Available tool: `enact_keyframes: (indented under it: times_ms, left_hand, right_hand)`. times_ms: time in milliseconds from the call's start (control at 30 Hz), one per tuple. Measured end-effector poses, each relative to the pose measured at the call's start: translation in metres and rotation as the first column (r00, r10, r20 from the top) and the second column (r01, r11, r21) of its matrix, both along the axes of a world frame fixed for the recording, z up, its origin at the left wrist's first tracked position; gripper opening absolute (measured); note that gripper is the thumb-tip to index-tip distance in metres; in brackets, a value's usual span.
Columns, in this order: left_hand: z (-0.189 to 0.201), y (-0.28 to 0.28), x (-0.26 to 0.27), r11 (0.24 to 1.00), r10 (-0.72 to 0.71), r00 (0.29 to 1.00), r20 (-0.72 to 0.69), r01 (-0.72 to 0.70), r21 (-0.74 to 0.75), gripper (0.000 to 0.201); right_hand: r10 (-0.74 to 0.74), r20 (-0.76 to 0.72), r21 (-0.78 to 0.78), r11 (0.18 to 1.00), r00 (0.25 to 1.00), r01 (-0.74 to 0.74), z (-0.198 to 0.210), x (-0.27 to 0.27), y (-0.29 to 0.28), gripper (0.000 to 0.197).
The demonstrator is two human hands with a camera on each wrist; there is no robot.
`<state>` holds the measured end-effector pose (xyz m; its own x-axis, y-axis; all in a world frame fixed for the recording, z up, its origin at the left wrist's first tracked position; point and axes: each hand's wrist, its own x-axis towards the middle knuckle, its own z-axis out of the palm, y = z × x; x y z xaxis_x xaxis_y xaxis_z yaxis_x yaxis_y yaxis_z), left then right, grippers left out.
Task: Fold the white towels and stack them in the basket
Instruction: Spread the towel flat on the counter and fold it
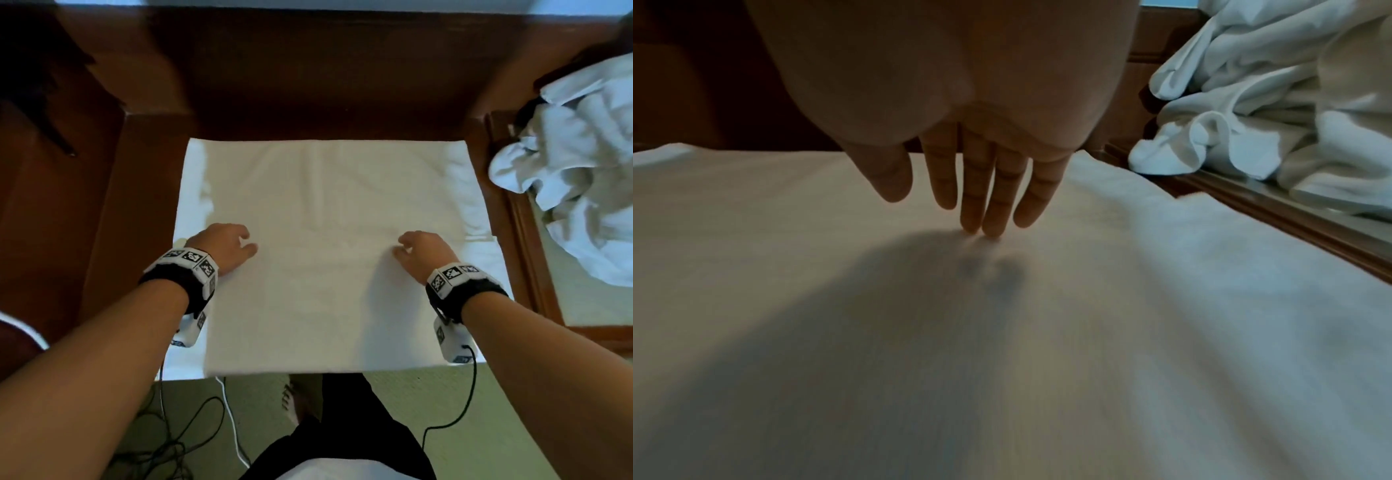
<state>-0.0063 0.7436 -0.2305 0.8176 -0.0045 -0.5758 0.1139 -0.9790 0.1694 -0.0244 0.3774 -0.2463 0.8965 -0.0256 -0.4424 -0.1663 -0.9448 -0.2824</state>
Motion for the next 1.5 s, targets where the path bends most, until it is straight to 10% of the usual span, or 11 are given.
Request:
enact_keyframes:
  times_ms: [300, 533, 900, 1200, 1500]
  left_hand:
    - [-0.015, -0.01, 0.13, 1.0, -0.026, 0.992, 0.121, 0.028, -0.015, 0.045]
    - [-0.06, -0.006, 0.191, 0.948, -0.251, 0.952, 0.174, 0.205, 0.244, 0.062]
    - [-0.042, -0.015, 0.204, 0.962, -0.246, 0.839, 0.485, 0.149, 0.231, 0.024]
    - [0.039, 0.008, 0.164, 0.936, -0.331, 0.742, 0.583, 0.178, 0.305, 0.037]
    - [0.043, 0.021, -0.023, 0.934, -0.344, 0.69, 0.637, 0.18, 0.309, 0.02]
  right_hand:
    - [0.046, 0.135, -0.036, 0.998, 0.99, -0.041, -0.016, 0.142, -0.017, 0.034]
    - [0.155, 0.097, -0.246, 0.961, 0.983, -0.127, -0.04, 0.212, -0.044, 0.064]
    - [0.09, 0.3, -0.116, 0.992, 0.95, -0.057, -0.022, 0.236, -0.055, 0.028]
    - [-0.104, 0.392, 0.071, 0.994, 0.914, 0.083, 0.052, 0.187, -0.051, 0.022]
    - [0.118, 0.505, -0.253, 0.967, 0.855, 0.016, 0.054, 0.011, -0.049, 0.029]
